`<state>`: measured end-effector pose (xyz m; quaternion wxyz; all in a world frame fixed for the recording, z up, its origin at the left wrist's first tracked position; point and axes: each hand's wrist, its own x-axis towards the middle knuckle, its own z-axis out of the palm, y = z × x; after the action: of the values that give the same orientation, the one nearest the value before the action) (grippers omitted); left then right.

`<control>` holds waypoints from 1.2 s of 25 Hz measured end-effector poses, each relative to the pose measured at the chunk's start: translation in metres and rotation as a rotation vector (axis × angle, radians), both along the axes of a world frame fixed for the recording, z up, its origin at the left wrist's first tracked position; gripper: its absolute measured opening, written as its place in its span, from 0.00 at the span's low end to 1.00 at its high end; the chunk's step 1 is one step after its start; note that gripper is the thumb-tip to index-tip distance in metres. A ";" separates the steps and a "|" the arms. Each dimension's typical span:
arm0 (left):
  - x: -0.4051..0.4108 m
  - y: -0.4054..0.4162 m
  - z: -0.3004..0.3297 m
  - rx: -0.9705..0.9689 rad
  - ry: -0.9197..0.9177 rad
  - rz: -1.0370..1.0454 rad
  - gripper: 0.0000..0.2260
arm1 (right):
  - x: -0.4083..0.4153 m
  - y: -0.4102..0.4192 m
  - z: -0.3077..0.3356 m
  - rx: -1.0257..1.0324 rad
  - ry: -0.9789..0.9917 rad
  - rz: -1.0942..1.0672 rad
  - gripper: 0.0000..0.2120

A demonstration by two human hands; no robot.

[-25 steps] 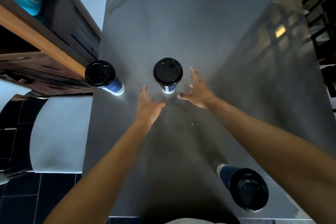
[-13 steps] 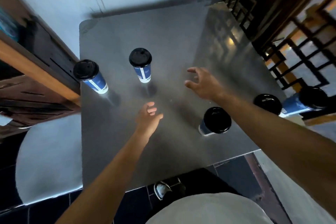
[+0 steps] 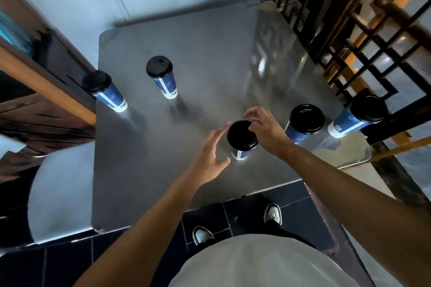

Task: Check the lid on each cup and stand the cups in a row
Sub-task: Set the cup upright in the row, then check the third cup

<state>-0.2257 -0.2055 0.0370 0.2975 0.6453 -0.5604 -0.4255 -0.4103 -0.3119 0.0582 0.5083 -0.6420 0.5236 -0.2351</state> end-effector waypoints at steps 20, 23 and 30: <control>-0.055 -0.021 0.014 0.014 0.275 0.468 0.27 | -0.032 -0.026 -0.021 0.200 -0.174 0.328 0.22; -0.052 -0.028 0.026 0.098 0.464 0.566 0.16 | -0.023 -0.029 -0.009 0.360 -0.196 0.285 0.12; -0.071 -0.045 0.027 0.358 1.039 0.801 0.25 | -0.010 -0.021 -0.011 0.575 -0.228 -0.020 0.15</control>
<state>-0.2970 -0.2500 0.0645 0.5512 0.5541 0.0165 -0.6236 -0.4199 -0.3333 0.0469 0.7223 -0.4362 0.5145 -0.1528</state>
